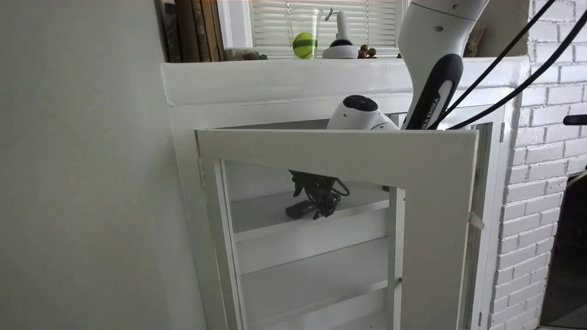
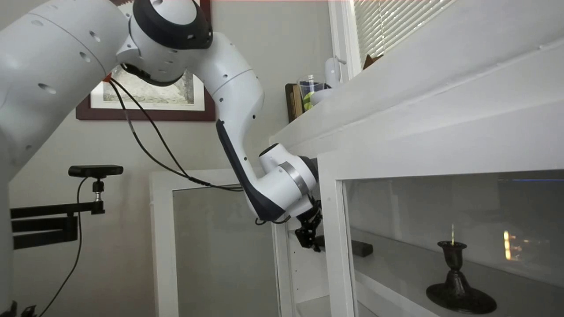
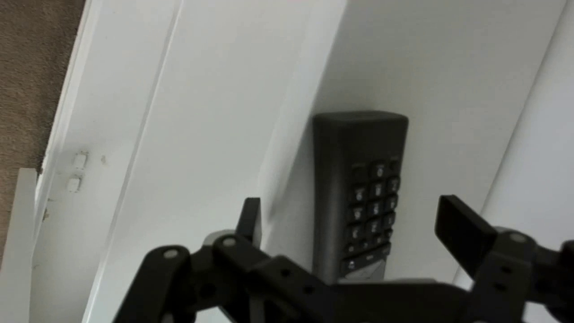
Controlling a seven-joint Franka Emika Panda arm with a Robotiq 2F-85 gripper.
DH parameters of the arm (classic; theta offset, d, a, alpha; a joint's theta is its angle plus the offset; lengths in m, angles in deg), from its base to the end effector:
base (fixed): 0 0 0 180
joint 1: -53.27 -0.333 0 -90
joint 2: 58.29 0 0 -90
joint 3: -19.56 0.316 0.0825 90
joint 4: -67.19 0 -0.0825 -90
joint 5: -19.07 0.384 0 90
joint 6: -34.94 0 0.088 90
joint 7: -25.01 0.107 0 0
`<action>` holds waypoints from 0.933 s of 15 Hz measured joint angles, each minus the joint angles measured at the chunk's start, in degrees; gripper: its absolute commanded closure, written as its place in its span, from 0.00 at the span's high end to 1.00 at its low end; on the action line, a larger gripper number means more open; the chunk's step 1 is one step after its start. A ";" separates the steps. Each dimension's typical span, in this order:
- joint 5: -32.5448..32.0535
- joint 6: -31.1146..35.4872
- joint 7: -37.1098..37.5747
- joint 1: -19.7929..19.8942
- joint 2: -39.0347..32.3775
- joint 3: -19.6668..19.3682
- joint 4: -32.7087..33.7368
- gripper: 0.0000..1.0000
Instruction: Put the remote in the cabinet
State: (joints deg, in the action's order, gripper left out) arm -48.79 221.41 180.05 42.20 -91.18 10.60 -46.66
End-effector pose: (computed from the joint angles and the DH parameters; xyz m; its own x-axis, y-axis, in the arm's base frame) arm 0.5991 0.1195 0.2136 0.1603 -0.9867 0.0275 -0.7975 -0.1459 -0.5854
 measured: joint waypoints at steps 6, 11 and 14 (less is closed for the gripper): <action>-0.01 -11.82 0.02 -2.29 7.20 2.42 -6.12 1.00; -0.03 -11.35 -2.90 -2.46 16.68 3.73 -13.16 1.00; 2.21 -7.09 -9.75 -0.77 22.10 6.42 -19.45 1.00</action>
State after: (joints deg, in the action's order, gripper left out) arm -46.57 214.33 170.30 41.42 -69.09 17.02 -66.11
